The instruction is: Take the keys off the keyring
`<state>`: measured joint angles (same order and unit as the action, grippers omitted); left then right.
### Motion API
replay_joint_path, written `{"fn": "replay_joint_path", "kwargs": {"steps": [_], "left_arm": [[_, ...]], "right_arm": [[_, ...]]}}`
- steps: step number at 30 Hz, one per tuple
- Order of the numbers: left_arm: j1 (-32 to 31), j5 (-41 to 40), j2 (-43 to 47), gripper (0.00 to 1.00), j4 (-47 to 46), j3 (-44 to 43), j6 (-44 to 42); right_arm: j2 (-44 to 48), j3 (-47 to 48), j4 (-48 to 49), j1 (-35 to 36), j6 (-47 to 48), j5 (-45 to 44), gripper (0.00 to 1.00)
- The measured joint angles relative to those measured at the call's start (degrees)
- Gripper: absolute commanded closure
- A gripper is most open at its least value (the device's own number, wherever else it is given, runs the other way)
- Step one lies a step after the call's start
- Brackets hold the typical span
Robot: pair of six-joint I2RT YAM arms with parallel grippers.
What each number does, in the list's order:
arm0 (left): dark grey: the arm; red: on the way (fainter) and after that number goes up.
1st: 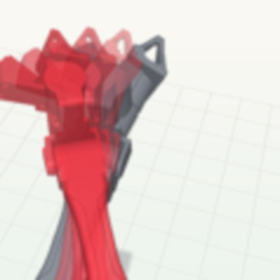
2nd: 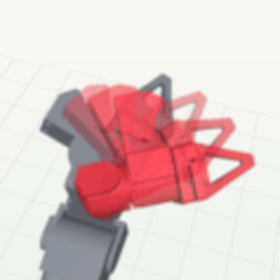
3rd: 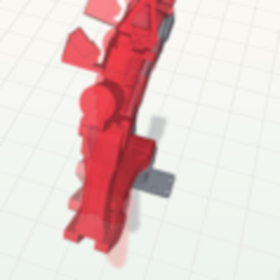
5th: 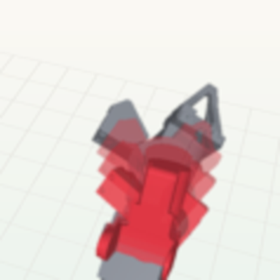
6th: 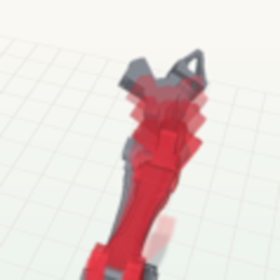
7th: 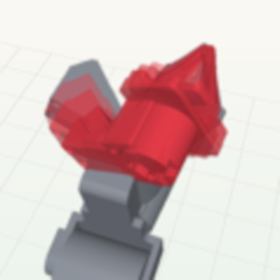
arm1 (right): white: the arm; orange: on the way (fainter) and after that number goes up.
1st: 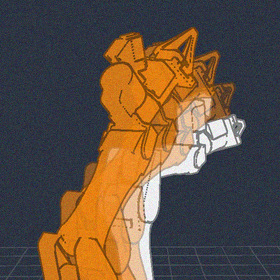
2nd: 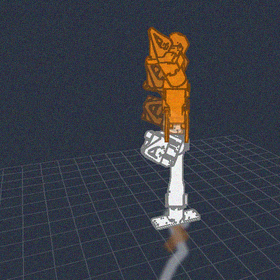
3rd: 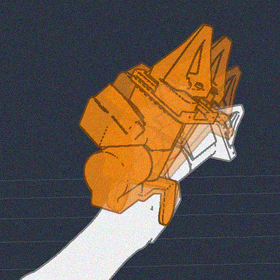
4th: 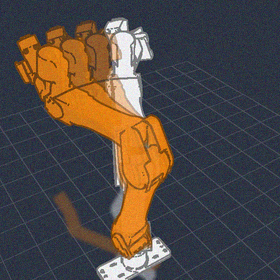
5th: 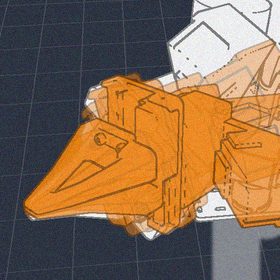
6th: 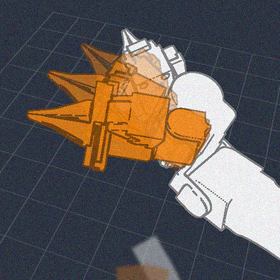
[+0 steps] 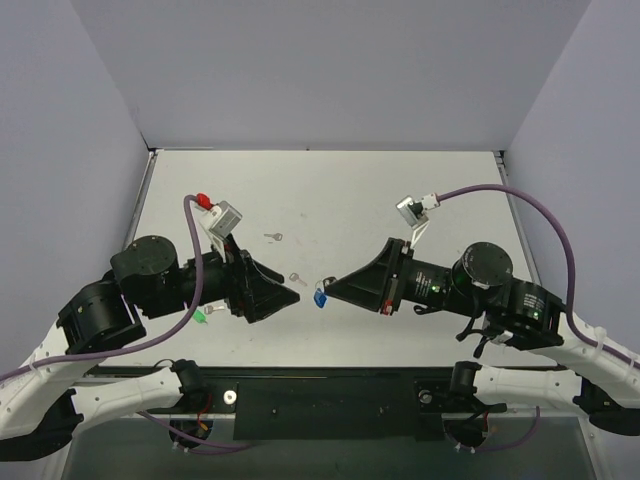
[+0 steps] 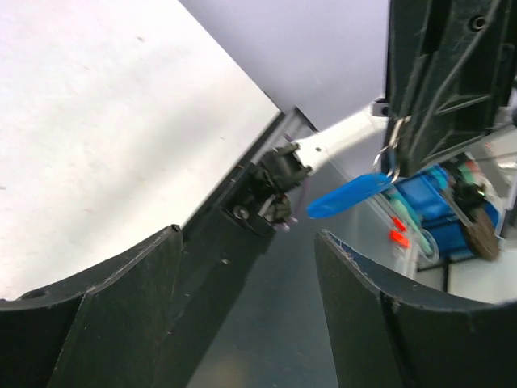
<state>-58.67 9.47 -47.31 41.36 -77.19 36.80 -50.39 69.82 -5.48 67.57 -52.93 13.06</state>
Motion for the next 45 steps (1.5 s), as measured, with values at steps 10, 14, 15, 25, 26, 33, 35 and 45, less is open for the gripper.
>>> {"fn": "replay_joint_path", "kwargs": {"steps": [10, 14, 15, 25, 26, 33, 35, 45], "left_arm": [[-0.55, -12.98, 0.42, 0.24, 1.97, -2.19, -8.96], [-0.63, -15.34, 2.49, 0.24, -0.66, 1.01, -16.11], [-0.63, -15.45, 2.86, 0.24, -1.05, 1.4, -18.05], [-0.66, -8.87, 2.84, 0.28, -5.9, 1.01, -23.54], [-0.63, -7.34, 2.29, 0.28, -5.66, -0.13, -23.19], [-0.66, 2.08, 0.57, 0.32, -4.98, -4.74, -19.26], [-0.63, 4.39, 0.61, 0.36, -4.92, -4.74, -17.55], [-0.66, 13.07, 0.68, 0.36, -5.29, -6.23, -9.38]], "right_arm": [[-1.6, 1.07, -2.64, -6.32, -16.76, -1.53, 1.0], [-3.04, 1.03, -2.95, -7.32, -20.92, 0.0, 1.0], [-3.43, 1.01, -2.91, -7.54, -22.08, 0.72, 1.0], [-5.55, 0.31, -0.28, -8.04, -27.39, 6.45, 1.0], [-5.55, 0.24, 0.13, -8.17, -27.76, 6.93, 1.0], [-5.73, 0.24, 1.42, -8.31, -25.73, 10.29, 1.0], [-5.6, 0.35, 0.76, -8.55, -22.43, 11.32, 1.0], [1.7, 0.33, -6.34, -10.16, 1.6, 17.44, 1.0]]}}
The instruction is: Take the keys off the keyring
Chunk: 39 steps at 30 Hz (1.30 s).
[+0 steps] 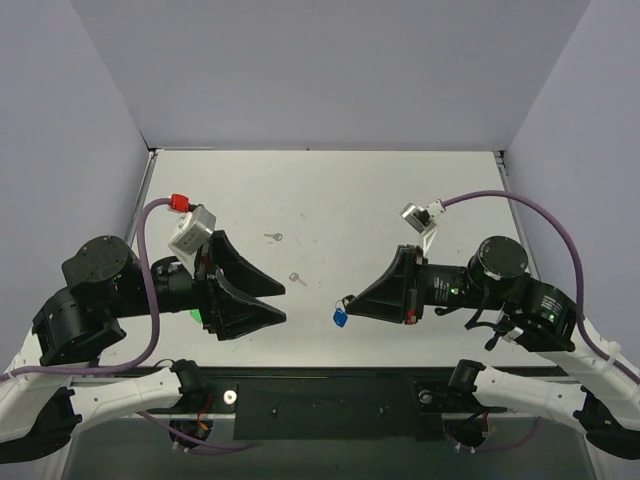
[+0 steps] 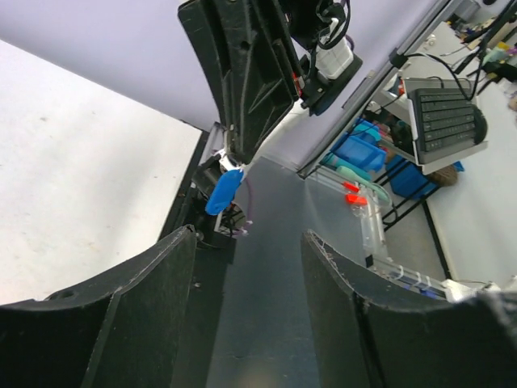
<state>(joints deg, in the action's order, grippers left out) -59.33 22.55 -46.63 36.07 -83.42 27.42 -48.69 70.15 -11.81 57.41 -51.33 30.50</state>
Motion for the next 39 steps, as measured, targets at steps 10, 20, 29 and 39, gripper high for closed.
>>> {"fn": "replay_joint_path", "kwargs": {"steps": [10, 20, 29, 39], "left_arm": [[0.02, 8.83, -1.25, 0.39, -7.65, 6.95, 8.28], [0.0, 16.0, -6.34, 0.47, -16.98, 12.26, 14.45], [0.0, 17.49, -6.36, 0.54, -23.52, 15.32, 17.86], [-0.72, 18.49, -7.23, 0.6, -28.87, 17.68, 21.07]], "right_arm": [[4.22, -4.72, 1.4, 0.2, 9.49, 8.52, 1.0], [4.13, -5.05, 2.73, 1.44, 10.6, 9.22, 1.0], [3.85, -5.05, 4.31, 2.84, 10.93, 9.22, 1.0], [3.67, -5.05, 4.28, 3.08, 11.26, 8.68, 1.0]]}}
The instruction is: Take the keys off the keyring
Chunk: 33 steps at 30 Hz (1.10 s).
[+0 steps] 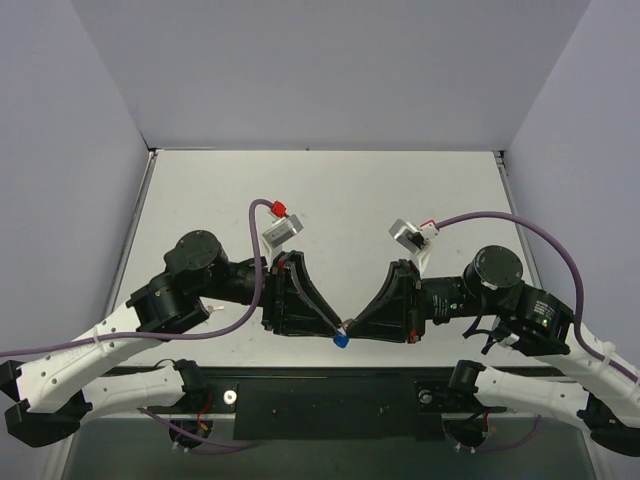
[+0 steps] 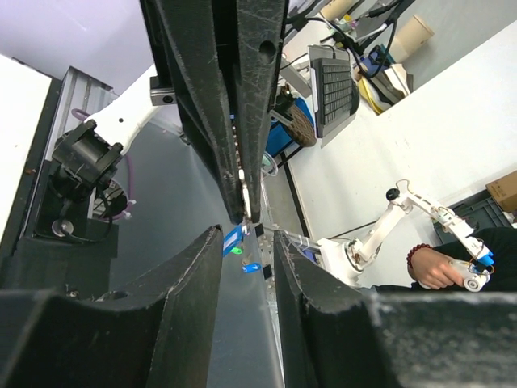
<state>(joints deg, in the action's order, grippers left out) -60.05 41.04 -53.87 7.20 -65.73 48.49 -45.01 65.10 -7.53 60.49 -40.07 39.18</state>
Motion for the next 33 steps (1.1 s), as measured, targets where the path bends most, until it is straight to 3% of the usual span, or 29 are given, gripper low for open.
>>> {"fn": "replay_joint_path", "kwargs": {"steps": [2, 4, 5, 13, 17, 21, 33], "left_arm": [[-0.28, 0.0, -0.04, 0.69, -0.87, 0.13, 0.44], [-0.5, 0.02, -0.22, 0.95, -1.4, 0.15, 0.81], [-0.7, -0.02, -0.37, 0.99, -1.6, 0.15, 0.94], [-2.34, -0.85, -1.05, 1.0, -1.95, 0.39, 0.76], [-2.78, -1.62, -1.07, 1.0, -1.92, 0.39, 0.68], [-3.19, -1.79, -1.22, 1.0, -1.9, 0.39, 0.59], [-3.23, -2.86, -1.22, 1.0, -1.92, 0.39, 0.59]], "right_arm": [[-0.02, -0.02, 0.0, -0.02, 0.11, -0.35, 1.0], [-0.02, -0.02, 0.0, -0.02, 0.13, -0.55, 1.0], [-0.02, -0.02, 0.02, 0.0, 0.11, -0.63, 1.0], [0.28, -0.31, -0.46, 0.37, 0.28, -0.57, 0.98], [0.57, -0.33, -0.28, 0.35, 0.15, -0.87, 0.69], [1.07, -0.35, 0.24, 0.35, -0.17, -1.46, 0.57], [2.6, -0.46, 0.48, 0.35, -0.2, -2.78, 0.66]]}}
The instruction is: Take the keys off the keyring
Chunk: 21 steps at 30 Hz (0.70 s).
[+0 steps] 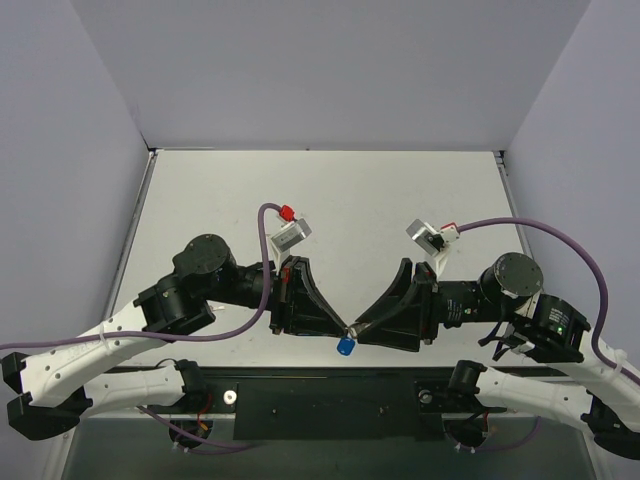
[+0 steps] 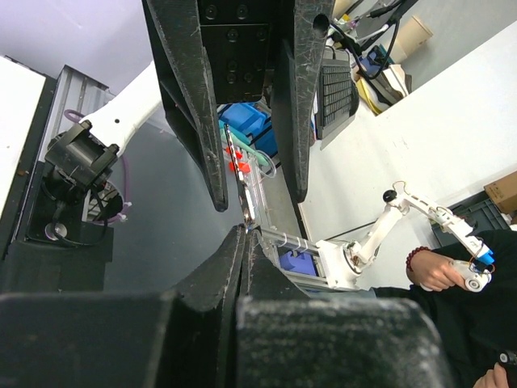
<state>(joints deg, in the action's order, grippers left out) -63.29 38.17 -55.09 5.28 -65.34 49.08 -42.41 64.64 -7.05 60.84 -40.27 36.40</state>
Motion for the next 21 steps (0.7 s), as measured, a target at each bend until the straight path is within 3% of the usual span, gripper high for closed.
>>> {"fn": "replay_joint_path", "kwargs": {"steps": [5, 13, 21], "left_arm": [[0.0, -0.2, 0.0, 1.0, -0.02, 0.0, 0.04], [0.0, -0.35, 0.76, 1.0, -8.61, 4.11, 4.63], [0.0, -3.45, 1.92, 1.0, -16.04, 7.96, 10.97]], "right_arm": [[0.0, -0.07, -0.02, 0.0, 0.0, -0.42, 0.66], [-0.02, -0.07, 0.59, 0.0, -0.74, -1.53, 0.48], [0.0, 0.07, 1.9, 0.0, -2.14, -4.22, 0.51]]}}
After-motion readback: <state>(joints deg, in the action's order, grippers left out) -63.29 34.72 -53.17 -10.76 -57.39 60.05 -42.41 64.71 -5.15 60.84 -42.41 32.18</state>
